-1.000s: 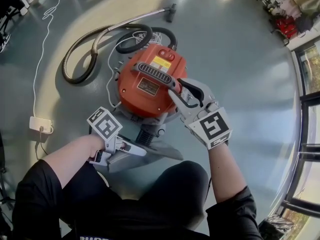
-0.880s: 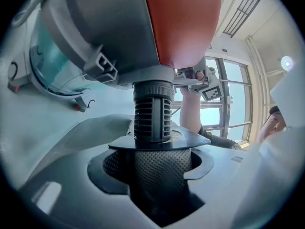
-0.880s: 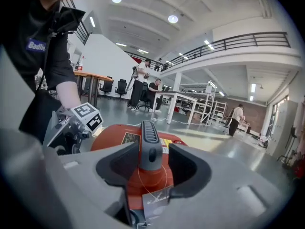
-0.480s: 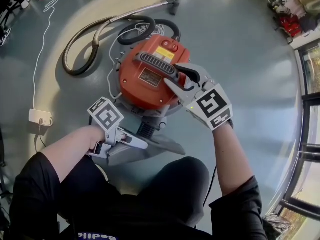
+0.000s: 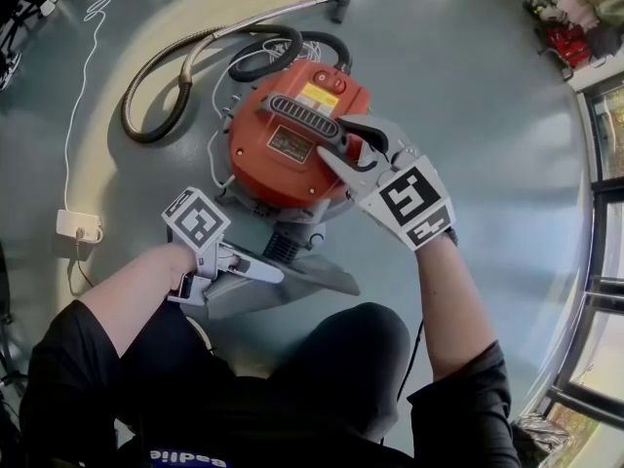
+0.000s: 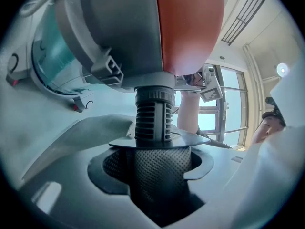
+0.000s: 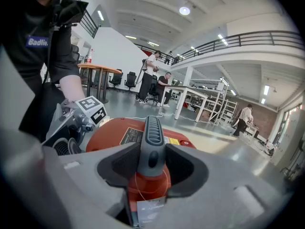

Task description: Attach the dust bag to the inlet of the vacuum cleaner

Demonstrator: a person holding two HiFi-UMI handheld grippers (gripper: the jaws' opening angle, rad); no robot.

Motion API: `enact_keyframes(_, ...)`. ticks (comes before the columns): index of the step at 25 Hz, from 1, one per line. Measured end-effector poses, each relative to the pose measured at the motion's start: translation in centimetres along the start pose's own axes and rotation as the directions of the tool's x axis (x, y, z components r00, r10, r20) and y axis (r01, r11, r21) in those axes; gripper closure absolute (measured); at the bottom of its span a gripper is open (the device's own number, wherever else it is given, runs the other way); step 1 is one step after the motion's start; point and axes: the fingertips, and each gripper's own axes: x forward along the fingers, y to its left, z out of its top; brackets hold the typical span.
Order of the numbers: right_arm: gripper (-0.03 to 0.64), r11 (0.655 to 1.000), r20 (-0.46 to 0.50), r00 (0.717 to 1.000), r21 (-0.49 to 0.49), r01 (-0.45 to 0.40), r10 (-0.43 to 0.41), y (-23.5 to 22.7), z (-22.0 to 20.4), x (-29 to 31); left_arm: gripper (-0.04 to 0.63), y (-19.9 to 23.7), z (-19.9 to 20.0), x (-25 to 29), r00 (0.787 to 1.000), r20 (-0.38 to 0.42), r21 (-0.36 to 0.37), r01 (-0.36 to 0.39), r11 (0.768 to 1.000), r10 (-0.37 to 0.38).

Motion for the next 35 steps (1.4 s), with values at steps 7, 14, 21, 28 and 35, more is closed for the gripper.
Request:
enact_keyframes(7,0.463,1.0,-0.014,1.0,-0.007,0.023,-0.023,-0.02,-0.07,-0.03,0.287,0.58,0.08,0.45,0.994,-0.097,0.047,-0.046,0.998,0.05)
enact_keyframes(14,0.463,1.0,-0.011,1.0,-0.008,0.028,-0.028,-0.03,-0.01,-0.13,0.287,0.23,0.1,0.41,0.998,-0.066,0.045,-0.019,0.999,0.022)
enact_keyframes(21,0.463,0.999,-0.008,0.999,-0.011,0.036,-0.036,0.04,0.1,-0.1,0.281,0.31,0.06,-0.13,0.996,-0.088,0.057,-0.018,0.998,0.023)
enact_keyframes(28,0.465,0.999,-0.025,0.998,-0.014,0.05,-0.05,-0.03,0.0,0.09,0.268,0.51,0.5,0.63,0.998,-0.068,0.079,0.011,0.997,-0.006)
enact_keyframes(35,0.466,0.998,-0.022,0.998,-0.012,0.056,-0.056,-0.03,0.03,-0.01,0.255,0.76,0.77,-0.22,1.0,-0.013,0.032,0.005,0.999,-0.005)
